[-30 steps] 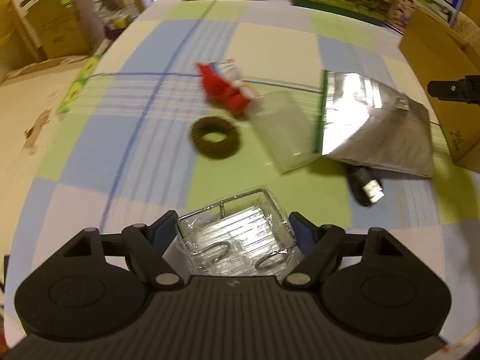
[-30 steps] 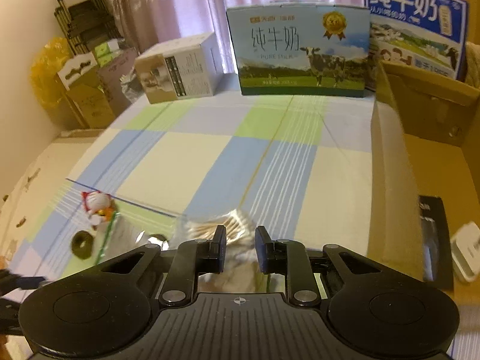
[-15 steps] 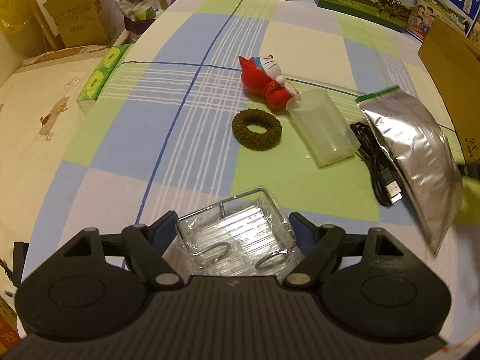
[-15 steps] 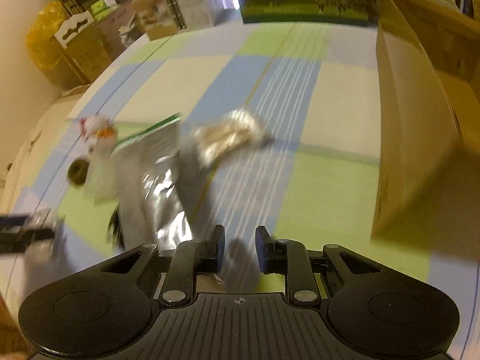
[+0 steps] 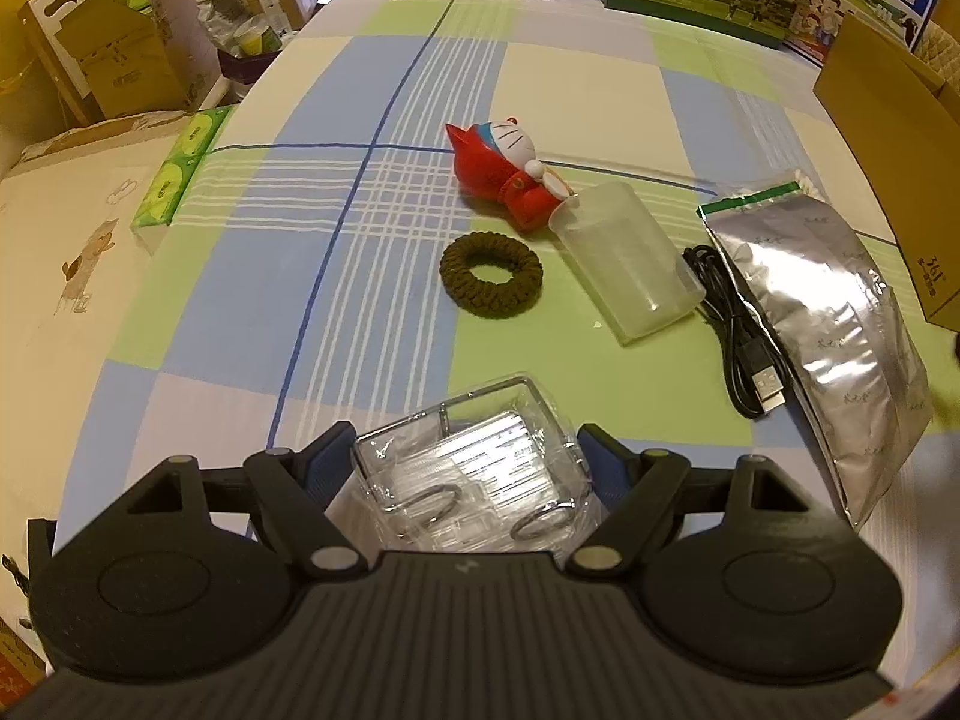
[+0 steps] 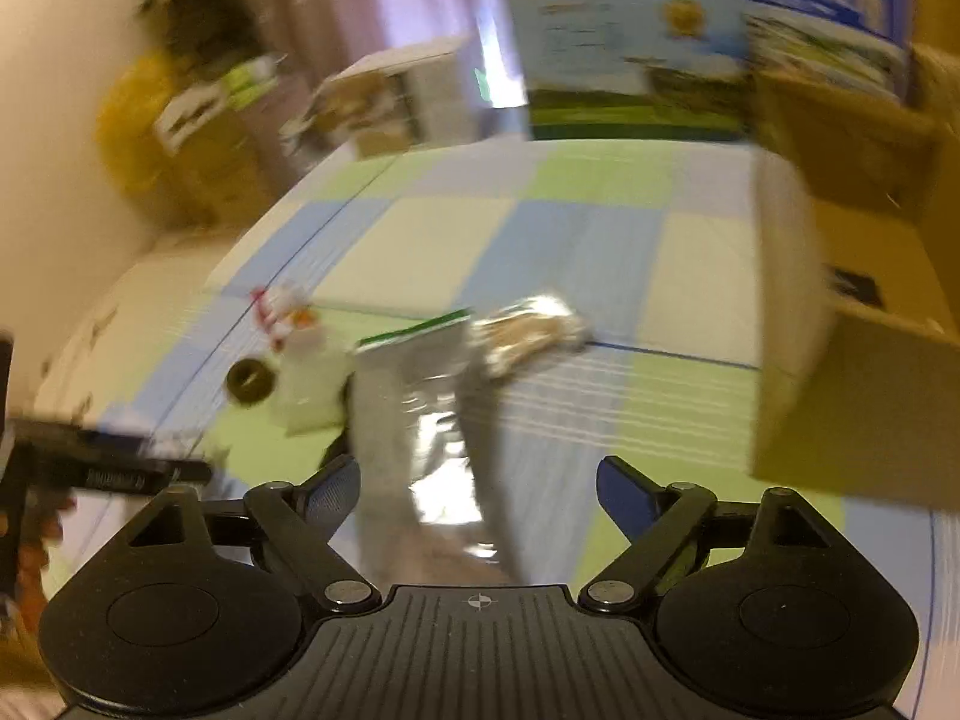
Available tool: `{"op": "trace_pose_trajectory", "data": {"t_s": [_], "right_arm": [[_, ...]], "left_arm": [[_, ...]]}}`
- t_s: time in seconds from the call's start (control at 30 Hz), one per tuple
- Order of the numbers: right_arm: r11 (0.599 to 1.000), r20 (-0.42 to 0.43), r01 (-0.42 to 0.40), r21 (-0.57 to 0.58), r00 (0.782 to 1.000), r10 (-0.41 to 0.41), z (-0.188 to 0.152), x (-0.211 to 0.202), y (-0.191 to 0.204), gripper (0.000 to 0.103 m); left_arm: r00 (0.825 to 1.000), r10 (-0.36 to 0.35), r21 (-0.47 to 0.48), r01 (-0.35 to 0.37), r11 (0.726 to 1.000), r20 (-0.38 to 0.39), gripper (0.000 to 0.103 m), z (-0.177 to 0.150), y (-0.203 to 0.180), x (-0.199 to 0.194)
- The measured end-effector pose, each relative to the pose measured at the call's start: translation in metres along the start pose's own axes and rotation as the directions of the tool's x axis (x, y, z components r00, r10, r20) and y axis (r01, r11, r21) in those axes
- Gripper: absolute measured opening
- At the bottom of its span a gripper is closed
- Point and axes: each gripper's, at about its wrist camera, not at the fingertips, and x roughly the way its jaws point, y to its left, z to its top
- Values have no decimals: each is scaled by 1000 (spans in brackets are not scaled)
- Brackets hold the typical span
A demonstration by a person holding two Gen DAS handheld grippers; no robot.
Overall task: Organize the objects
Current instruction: 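Grasp the silver foil bag by its edge with the right tool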
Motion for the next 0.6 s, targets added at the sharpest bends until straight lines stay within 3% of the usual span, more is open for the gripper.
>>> {"op": "trace_pose_trajectory", "data": {"t_s": [0.23,0.5,0.6], "right_arm": [[981,-116,11,-195,993,-34,-3,48,39,83],[963,-159,20,-267,985,-65,-1,90,46,83],[956,-162,31,-291,983,-81,-4,94,48,72]], "left_arm": [[1000,-6,-9,6,1000,-1,78,-2,6,-1],[1000,-15,-11,15,1000,0,78,-4,10,-2],[1000,-21,-11,21,1000,1,78,-4,12,-2]]}}
